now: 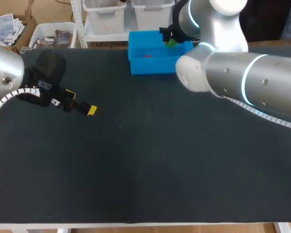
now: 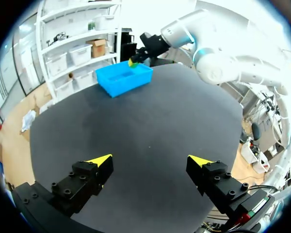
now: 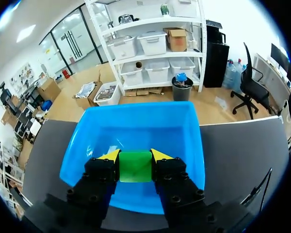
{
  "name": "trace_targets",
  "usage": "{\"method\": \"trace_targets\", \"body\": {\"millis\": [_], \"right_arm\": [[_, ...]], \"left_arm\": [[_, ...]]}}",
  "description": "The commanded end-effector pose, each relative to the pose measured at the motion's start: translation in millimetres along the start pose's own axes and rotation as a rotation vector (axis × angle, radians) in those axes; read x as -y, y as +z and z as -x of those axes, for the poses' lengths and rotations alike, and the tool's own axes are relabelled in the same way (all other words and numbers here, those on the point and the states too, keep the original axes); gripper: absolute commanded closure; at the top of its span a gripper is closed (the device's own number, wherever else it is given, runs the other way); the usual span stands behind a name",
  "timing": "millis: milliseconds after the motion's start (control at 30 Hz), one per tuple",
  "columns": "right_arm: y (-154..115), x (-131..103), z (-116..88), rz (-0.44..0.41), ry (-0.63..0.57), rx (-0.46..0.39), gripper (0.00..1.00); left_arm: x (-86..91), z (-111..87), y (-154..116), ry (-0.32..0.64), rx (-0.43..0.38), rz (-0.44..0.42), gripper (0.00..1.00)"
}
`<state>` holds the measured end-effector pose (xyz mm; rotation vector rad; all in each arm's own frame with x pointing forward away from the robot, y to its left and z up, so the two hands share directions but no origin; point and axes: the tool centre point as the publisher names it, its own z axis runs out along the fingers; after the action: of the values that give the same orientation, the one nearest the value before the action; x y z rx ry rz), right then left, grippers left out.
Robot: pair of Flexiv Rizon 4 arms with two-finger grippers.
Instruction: Use the left arm to pick the red cube and place it into the blue plastic box first, then use the right arm to grasp the green cube and put it into the same blue plastic box after the first action is fully finished.
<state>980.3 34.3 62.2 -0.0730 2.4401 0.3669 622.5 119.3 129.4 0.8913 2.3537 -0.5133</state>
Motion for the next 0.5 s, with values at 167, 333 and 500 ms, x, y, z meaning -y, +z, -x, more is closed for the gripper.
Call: {"method": "trace_targets", "body": {"millis": [167, 333, 500], "right_arm": [[2.7, 1.1, 1.5, -0.001, 0.006, -0.008, 1.0], [8.0, 4.7, -3.2, -0.007, 0.007, -0.024, 1.0], [14.6, 9.4, -10.7, -0.018, 0.016, -0.053, 1.0]], "left_arm": [[-1.7, -1.3, -0.1, 0.003, 0.006, -0.007, 0.0], [-1.7, -1.3, -0.1, 0.003, 0.006, -0.007, 0.0], [-1.7, -1.3, -0.1, 0.003, 0.006, -0.007, 0.0]]}}
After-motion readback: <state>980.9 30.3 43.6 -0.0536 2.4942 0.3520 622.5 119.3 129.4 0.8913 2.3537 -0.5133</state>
